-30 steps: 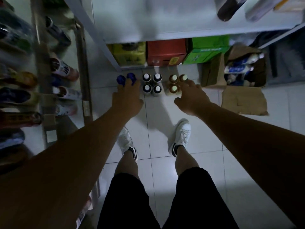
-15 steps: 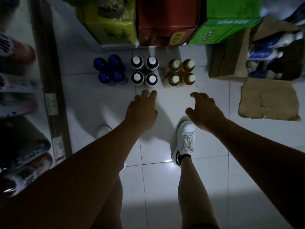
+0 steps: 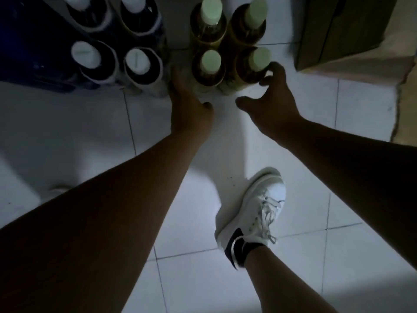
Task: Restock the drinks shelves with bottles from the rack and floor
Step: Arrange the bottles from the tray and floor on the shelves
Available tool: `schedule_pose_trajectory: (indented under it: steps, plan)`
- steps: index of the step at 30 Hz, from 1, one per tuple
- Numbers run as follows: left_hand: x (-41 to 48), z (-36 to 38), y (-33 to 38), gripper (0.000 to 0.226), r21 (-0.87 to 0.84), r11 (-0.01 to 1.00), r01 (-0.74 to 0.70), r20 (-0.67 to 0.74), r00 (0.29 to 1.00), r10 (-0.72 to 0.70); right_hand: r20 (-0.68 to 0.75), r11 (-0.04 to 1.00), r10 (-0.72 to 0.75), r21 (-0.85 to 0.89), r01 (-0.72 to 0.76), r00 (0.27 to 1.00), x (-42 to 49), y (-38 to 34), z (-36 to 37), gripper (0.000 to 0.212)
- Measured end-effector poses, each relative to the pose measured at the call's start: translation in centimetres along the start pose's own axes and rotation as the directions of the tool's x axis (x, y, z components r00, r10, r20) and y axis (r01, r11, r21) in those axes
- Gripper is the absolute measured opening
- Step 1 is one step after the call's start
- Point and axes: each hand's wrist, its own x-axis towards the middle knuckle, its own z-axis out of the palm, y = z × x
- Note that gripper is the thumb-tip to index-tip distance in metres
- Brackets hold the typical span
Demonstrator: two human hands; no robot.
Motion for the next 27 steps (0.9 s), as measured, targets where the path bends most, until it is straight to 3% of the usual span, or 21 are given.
schedule_pose_trajectory:
  steps: [4,8,13,17,20,27]
  plan:
    - [3.2,2.5,-2.0,0.086,-0.02,0.975,-0.22,-0.116,0.97,0.216,-0.056,0.981,-0.084,0.17,0.093,0.995,4.2,1.1,1.5,0.066]
    - [5.0,3.5,-2.6,0.084,-0.072,0.96,-0.269,-0.198,0.948,0.251,-0.056,0.964,-0.146,0.216,0.155,0.988,5.2,1.6,2.2,0.066]
    - [2.8,3.3,-2.3,0.08,-0.067,0.97,-0.234,-0.091,0.969,0.228,-0.122,0.974,-0.105,0.187,0.127,0.987,2.3,2.4,1.8,0.062]
    - [-3.3,1.8,-1.3,0.081,-0.162,0.984,-0.069,0.054,0.995,0.079,-0.165,0.954,-0.036,0.289,0.083,0.986,-3.4,1.7,0.5,0.061]
    - [-8.7,-0.9,0.3,0.08,-0.025,0.99,-0.137,0.061,0.988,0.139,-0.129,0.935,0.029,0.354,0.019,0.991,-8.6,0.0,-1.3,0.063]
    - [-17.5,-12.0,8.7,0.07,-0.004,0.966,-0.26,0.135,0.957,0.258,0.03,0.919,-0.023,0.393,0.01,0.999,-17.5,-8.7,-7.5,0.067]
